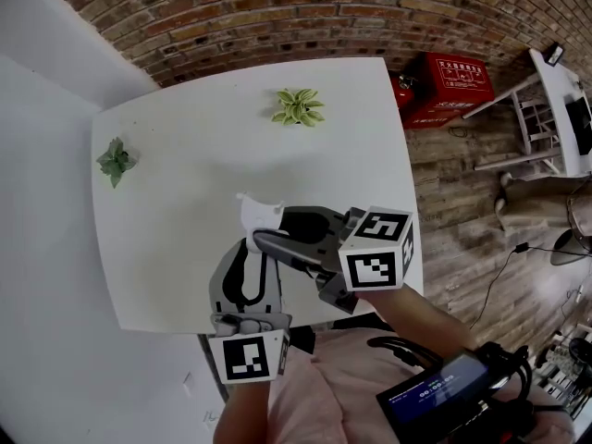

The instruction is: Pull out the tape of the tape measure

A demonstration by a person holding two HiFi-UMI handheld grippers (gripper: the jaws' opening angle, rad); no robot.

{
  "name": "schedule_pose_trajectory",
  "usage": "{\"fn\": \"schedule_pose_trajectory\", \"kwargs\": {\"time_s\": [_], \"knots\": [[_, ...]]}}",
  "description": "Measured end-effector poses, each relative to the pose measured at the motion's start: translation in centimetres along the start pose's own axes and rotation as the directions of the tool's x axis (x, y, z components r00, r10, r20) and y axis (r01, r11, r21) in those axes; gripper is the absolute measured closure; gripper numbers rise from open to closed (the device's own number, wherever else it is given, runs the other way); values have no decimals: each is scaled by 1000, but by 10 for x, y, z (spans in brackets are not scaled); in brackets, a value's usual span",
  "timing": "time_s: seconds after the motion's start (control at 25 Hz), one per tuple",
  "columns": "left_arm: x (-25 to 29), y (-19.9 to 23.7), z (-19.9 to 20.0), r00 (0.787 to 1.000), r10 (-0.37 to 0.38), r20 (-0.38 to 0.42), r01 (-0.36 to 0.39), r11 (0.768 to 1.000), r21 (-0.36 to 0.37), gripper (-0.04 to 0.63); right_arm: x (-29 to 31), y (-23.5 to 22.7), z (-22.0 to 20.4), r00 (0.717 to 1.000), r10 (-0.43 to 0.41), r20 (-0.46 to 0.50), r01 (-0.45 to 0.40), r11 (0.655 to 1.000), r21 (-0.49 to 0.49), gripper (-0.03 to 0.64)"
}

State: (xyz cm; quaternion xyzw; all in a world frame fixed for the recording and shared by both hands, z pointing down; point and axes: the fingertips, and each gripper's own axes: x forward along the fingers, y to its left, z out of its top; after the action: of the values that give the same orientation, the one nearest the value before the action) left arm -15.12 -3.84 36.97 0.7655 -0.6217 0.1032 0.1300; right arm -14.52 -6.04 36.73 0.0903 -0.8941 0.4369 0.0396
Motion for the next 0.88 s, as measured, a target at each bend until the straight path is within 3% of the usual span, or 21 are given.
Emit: {"fn": "schedule_pose_trajectory", "kwargs": {"time_s": [0.28, 0.52, 0.72, 0.88], "knots": [[0, -9, 1, 999, -36, -22, 36, 999, -4, 466, -5, 5, 2, 999, 39, 7, -39, 999, -2, 497], [-4, -18, 0, 988, -149, -42, 148, 989, -10, 437, -18, 2, 15, 999, 12, 32, -10, 999, -49, 512], [-15, -7, 10, 978, -203, -43, 192, 963, -188, 431, -34, 5, 30, 999, 19, 44, -14, 993, -116, 515], [-26, 3, 34, 969, -245, -45, 214, 913, -347, 470, -43, 13, 31, 998, 47, 32, -41, 983, -179, 515]]}}
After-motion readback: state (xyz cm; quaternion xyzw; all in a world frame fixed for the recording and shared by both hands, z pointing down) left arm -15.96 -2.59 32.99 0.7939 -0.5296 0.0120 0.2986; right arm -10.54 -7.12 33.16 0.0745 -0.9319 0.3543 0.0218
